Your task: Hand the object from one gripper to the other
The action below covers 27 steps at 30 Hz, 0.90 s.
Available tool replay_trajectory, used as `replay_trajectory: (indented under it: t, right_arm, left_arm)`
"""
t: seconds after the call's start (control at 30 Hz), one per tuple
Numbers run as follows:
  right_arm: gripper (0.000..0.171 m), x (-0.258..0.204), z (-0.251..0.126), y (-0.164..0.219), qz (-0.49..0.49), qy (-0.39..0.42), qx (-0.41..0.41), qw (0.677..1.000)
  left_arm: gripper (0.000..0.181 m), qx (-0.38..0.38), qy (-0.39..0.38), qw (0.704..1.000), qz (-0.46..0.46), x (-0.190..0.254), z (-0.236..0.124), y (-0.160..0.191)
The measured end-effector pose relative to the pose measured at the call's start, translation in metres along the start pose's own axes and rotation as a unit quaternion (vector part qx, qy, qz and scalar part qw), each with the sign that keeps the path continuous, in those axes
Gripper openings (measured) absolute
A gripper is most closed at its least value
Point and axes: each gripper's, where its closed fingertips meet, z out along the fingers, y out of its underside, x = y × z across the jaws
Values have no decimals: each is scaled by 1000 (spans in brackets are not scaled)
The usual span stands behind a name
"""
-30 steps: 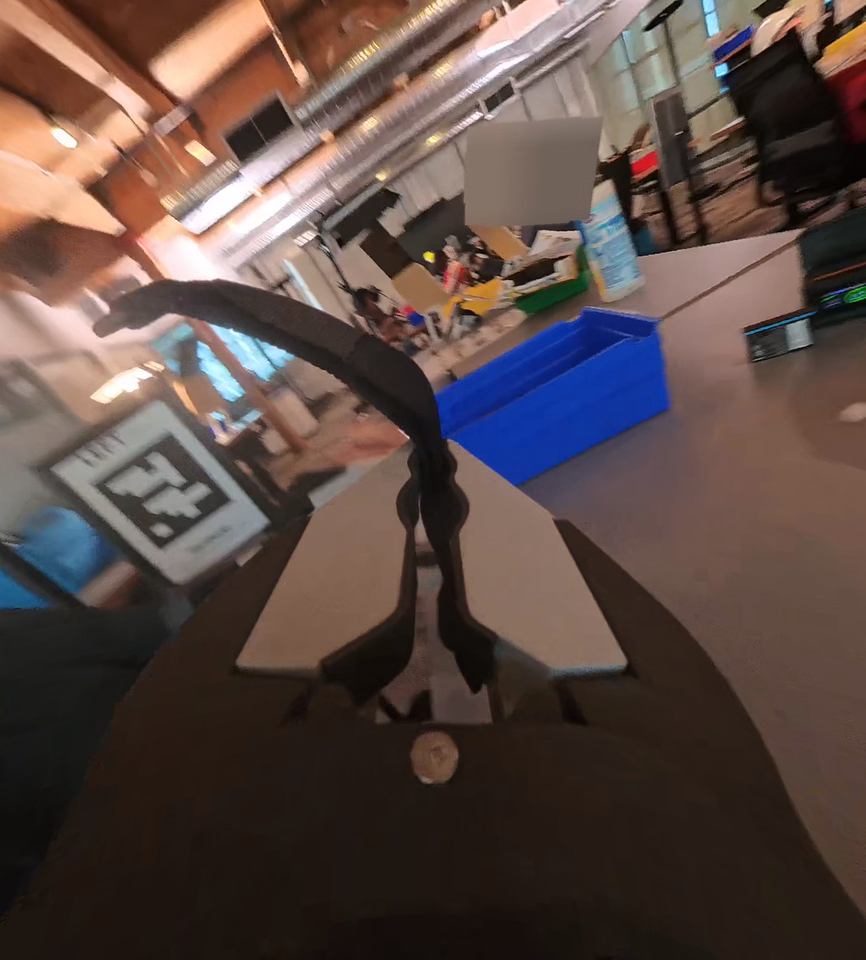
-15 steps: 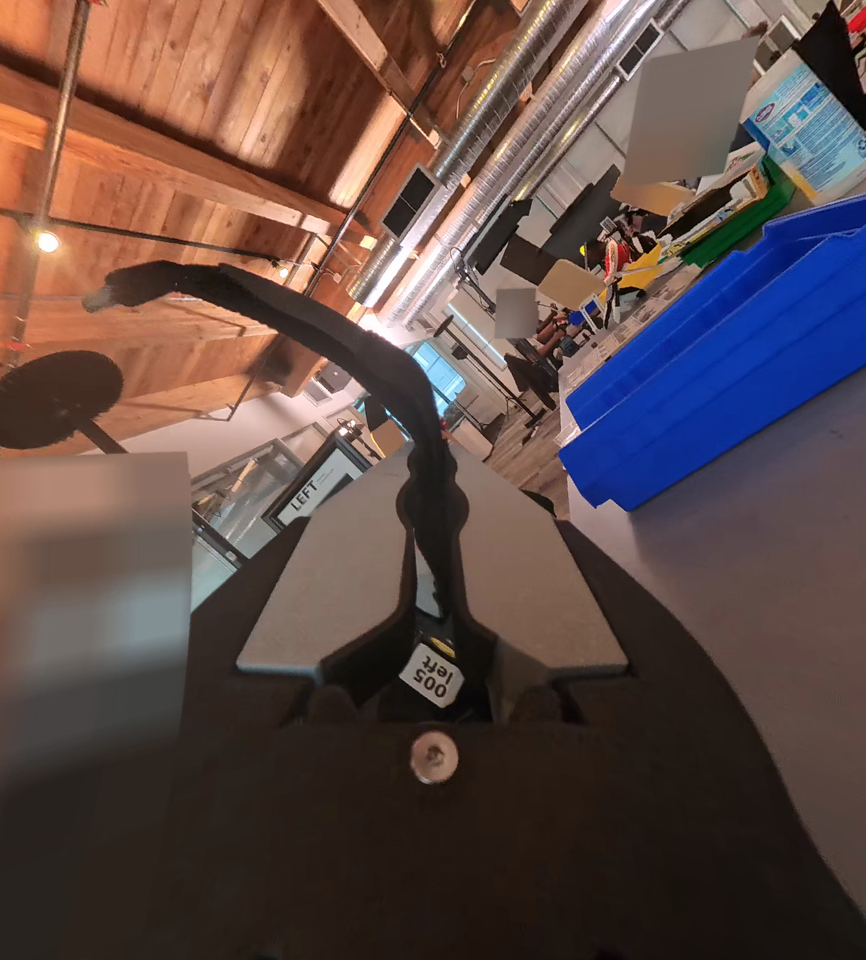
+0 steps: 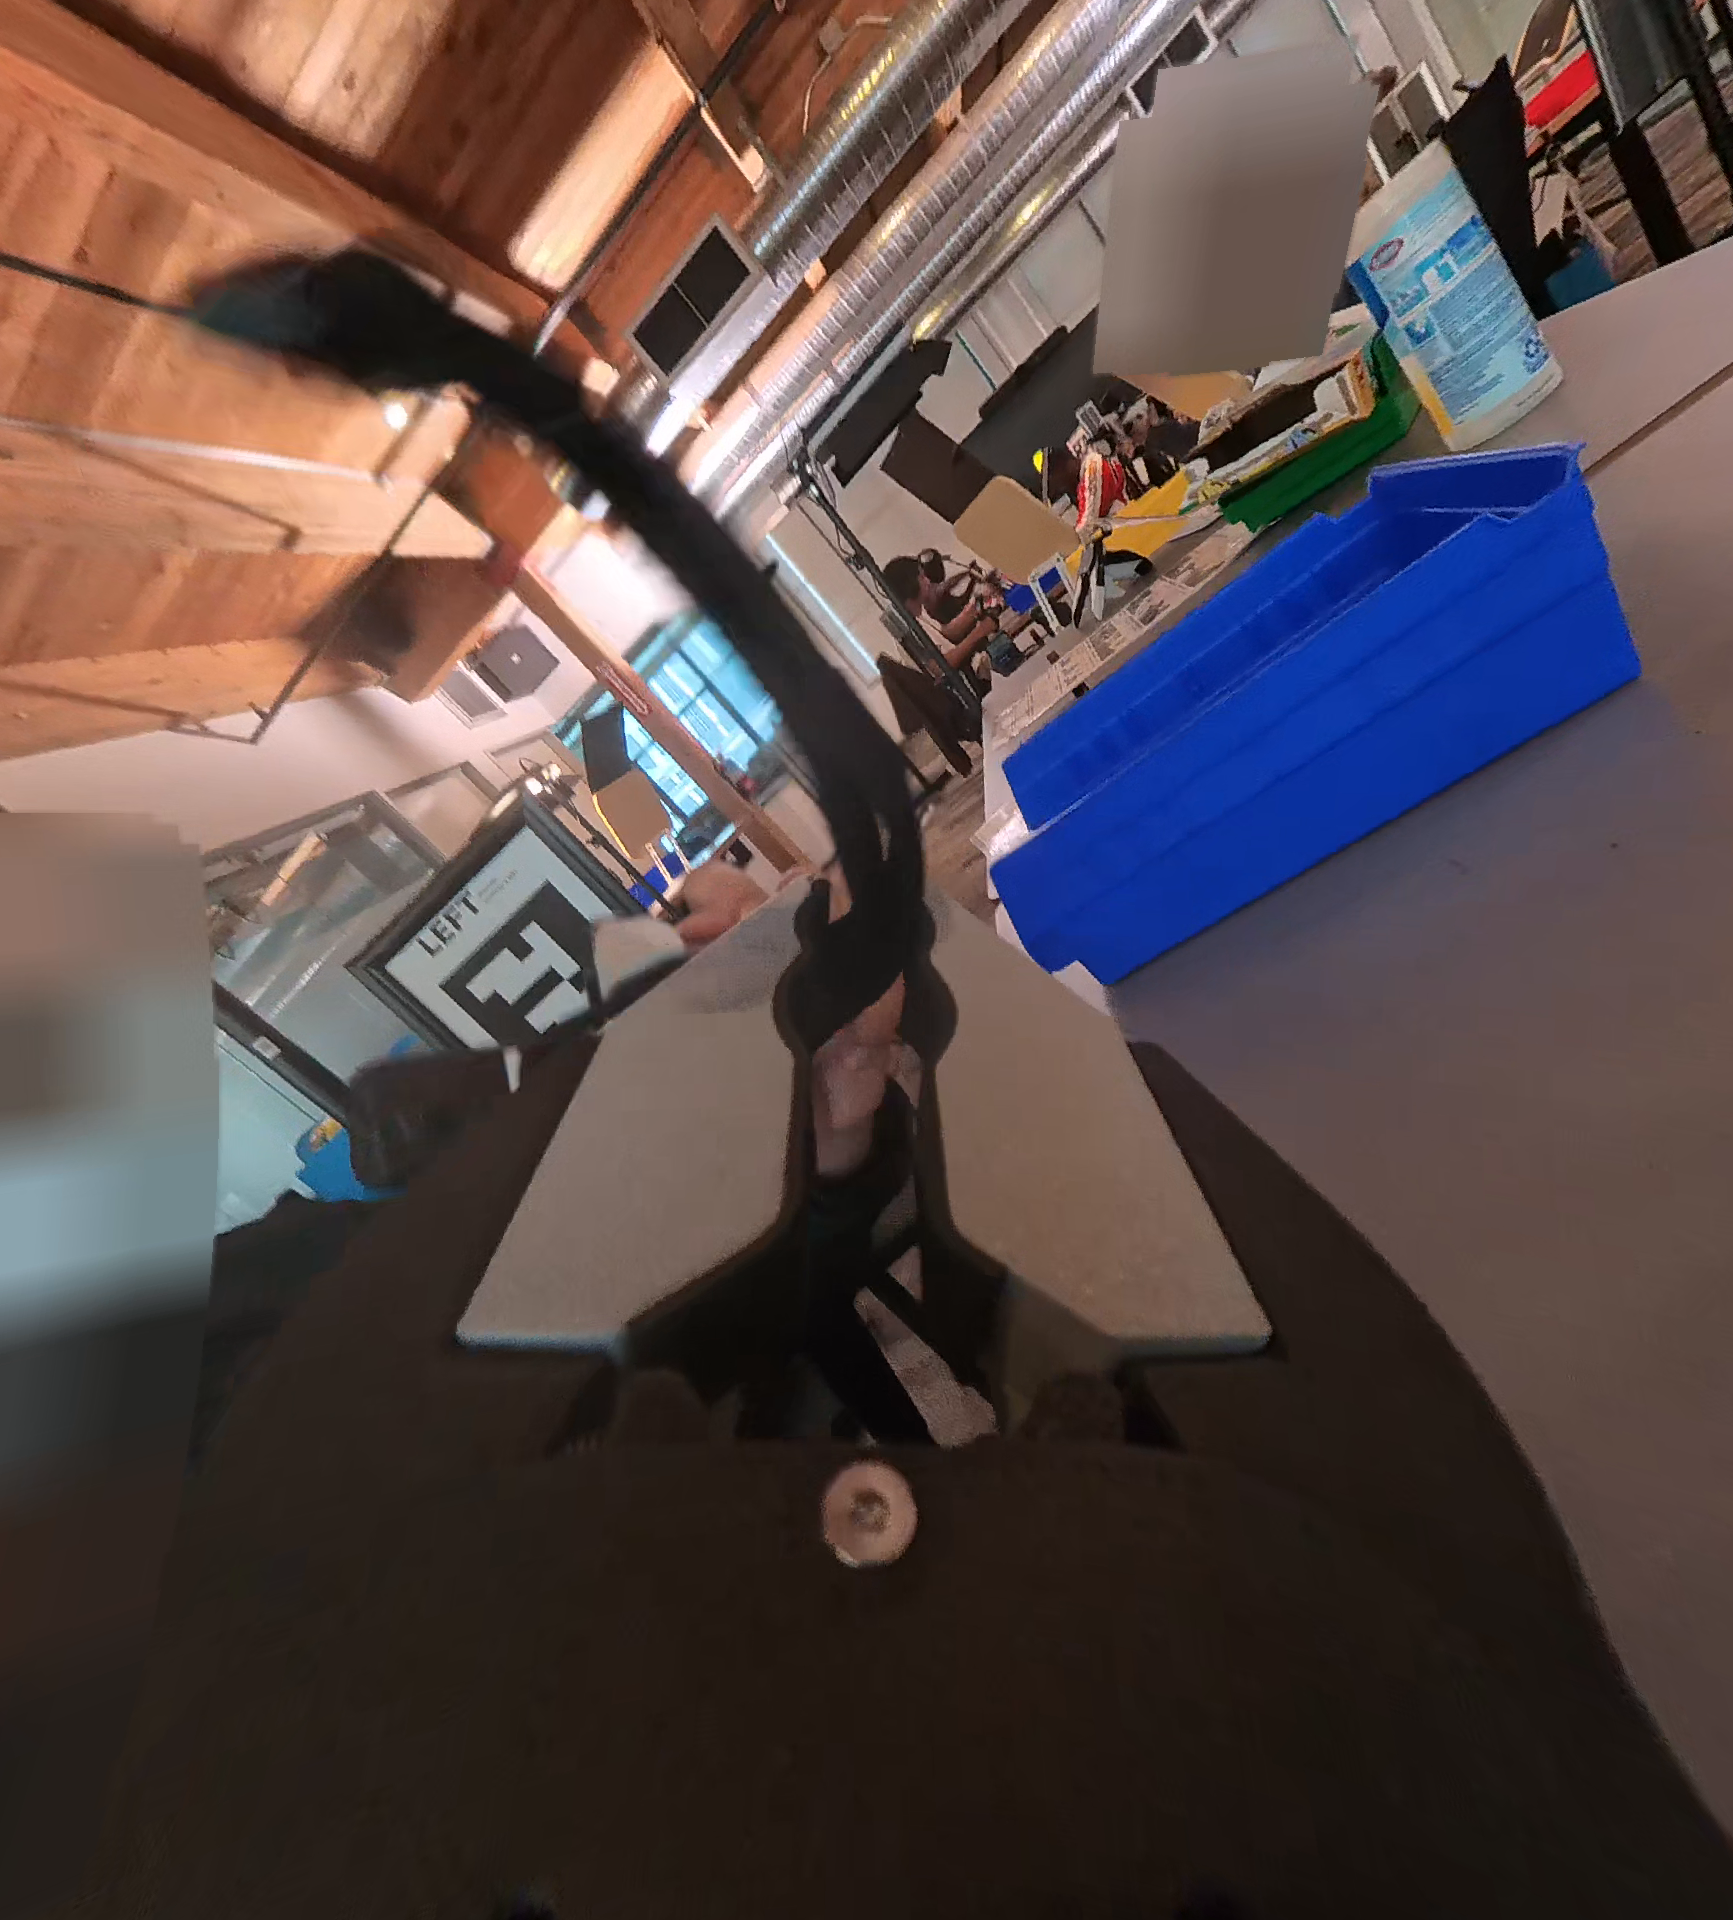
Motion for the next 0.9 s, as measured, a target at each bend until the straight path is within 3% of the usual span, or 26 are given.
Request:
replay_trajectory:
  t: [0.07, 0.17, 0.27, 0.37, 0.6, 0.73, 0.9]
  right_arm:
    - [16, 2, 2, 7, -13, 14, -25, 1000]
    - [44, 9, -3, 13, -43, 51, -68, 995]
    - [52, 17, -20, 8, -112, 109, -92, 983]
    - [72, 23, -37, 4, -178, 169, -116, 962]
    - [88, 34, -69, 0, -268, 279, -169, 907]
    - [87, -1, -32, 15, -338, 187, -167, 907]
    - [95, 16, -6, 33, -430, 229, -205, 849]
  left_arm:
    - [0, 0, 14, 997, -80, -8, -1, 0]
    - [0, -3, 42, 977, -208, -19, -2, 5]
    - [0, -4, 50, 949, -310, -33, -3, 14]
    - [0, -5, 71, 909, -411, -38, -4, 23]
    - [0, -50, 74, 873, -480, -33, 2, 52]
    - [0, -53, 115, 853, -507, -14, 6, 47]
    - [0, -51, 186, 812, -551, 5, 4, 35]
